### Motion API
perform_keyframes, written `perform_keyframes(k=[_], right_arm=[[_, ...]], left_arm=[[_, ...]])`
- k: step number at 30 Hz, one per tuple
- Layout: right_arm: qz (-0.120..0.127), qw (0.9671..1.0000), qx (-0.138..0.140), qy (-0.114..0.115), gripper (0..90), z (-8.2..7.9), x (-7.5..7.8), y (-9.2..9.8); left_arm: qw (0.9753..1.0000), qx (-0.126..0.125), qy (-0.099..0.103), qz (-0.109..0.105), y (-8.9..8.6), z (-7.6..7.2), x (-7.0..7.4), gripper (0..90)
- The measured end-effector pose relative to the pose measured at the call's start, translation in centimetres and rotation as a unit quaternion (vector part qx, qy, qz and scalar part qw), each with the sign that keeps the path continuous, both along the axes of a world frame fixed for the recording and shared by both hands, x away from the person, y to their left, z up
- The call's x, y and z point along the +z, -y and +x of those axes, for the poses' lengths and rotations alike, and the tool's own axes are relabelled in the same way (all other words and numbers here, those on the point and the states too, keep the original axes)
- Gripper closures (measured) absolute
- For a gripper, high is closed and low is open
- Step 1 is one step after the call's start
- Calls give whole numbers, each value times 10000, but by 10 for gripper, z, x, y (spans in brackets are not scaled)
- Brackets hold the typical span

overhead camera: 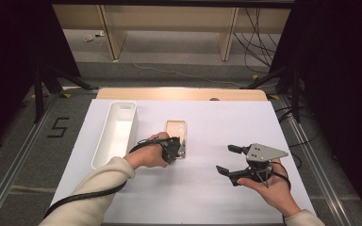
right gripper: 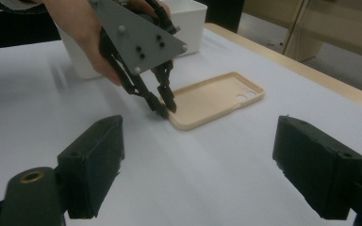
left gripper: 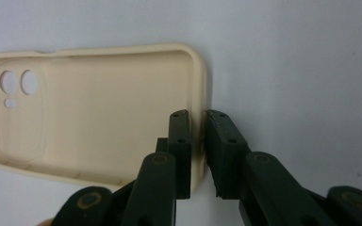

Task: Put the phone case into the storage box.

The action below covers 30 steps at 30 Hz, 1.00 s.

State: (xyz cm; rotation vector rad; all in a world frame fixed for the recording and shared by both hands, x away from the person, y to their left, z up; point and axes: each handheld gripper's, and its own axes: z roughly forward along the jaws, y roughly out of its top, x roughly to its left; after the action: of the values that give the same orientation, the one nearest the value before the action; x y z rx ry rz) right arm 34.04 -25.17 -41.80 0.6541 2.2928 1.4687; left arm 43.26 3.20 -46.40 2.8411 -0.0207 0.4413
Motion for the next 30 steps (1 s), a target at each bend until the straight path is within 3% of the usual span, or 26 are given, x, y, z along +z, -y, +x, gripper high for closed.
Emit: perform_keyframes(k=[13,16,18,22,23,29,30], right_arm=[[11,10000,21,8,184,0,0,0],[0,10000,13,4,183,0,0,0],[2,10000,16,5,184,0,0,0],[-3,10000,12,5,184,0,0,0],[-2,10000,11,3,184,0,0,0],[-3,10000,3,7,184,0,0,0],[-4,10000,1,6,184,0,0,0]], left_arm=[[9997,-201,-4,125,0,2,1,823],[9999,-156,-33,20,0,1,0,828],[9997,-227,-2,130,0,2,1,829],[9996,-248,9,126,0,1,1,833],[9998,-197,-22,31,0,1,0,833],[9995,-292,16,119,-1,1,1,839],[9997,-243,-8,27,-1,0,0,841]])
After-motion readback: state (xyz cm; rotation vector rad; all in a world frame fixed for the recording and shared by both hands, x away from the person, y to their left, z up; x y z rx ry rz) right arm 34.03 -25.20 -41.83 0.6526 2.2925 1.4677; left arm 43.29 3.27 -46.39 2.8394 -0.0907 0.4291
